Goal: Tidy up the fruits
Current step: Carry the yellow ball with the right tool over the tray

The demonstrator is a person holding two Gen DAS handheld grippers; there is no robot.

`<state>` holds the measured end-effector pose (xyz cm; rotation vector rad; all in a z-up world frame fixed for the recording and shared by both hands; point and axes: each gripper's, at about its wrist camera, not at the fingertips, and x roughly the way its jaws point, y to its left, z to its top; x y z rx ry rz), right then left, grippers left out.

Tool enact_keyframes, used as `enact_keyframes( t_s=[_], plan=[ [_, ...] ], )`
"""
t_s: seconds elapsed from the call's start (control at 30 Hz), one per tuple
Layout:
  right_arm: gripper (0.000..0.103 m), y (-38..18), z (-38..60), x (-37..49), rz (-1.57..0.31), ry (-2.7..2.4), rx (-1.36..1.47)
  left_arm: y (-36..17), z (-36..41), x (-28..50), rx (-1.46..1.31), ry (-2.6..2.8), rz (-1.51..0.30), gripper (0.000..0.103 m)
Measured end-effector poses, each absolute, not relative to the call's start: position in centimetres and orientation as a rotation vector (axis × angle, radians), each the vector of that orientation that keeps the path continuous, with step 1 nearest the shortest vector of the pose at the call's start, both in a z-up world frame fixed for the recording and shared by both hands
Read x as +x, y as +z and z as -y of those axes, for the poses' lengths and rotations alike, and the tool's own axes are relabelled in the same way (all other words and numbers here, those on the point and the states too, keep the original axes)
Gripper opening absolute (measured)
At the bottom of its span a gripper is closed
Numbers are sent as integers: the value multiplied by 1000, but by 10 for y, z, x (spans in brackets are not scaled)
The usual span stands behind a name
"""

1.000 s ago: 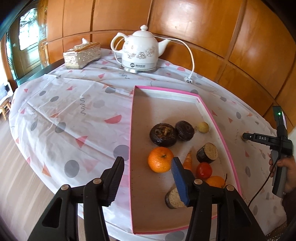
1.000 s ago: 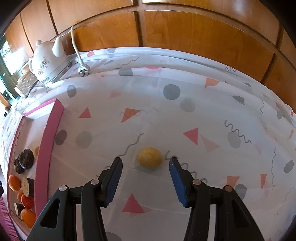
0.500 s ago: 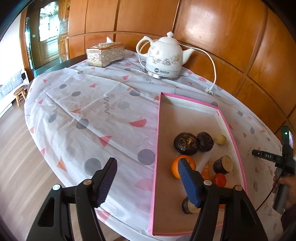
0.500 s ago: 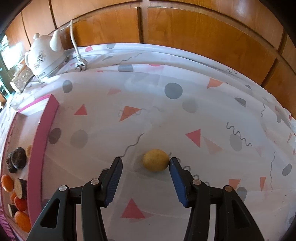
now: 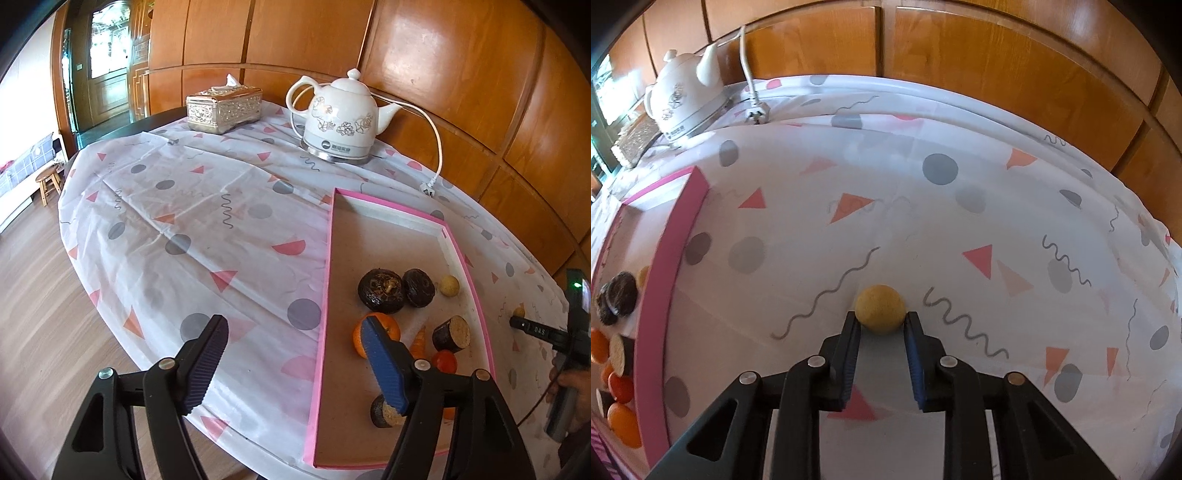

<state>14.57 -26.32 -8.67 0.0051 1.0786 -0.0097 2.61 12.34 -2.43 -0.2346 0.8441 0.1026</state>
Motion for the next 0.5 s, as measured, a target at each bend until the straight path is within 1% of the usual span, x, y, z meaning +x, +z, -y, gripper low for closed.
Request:
enact_keyframes(
  t_s=[0.37, 0.5],
  plan=[
    [24, -51, 230, 104, -990, 189, 33, -22, -126, 23, -249, 98, -838, 79],
    [24, -40, 202, 91, -961, 275, 22, -20, -127, 21, -250, 101, -827, 82]
  ],
)
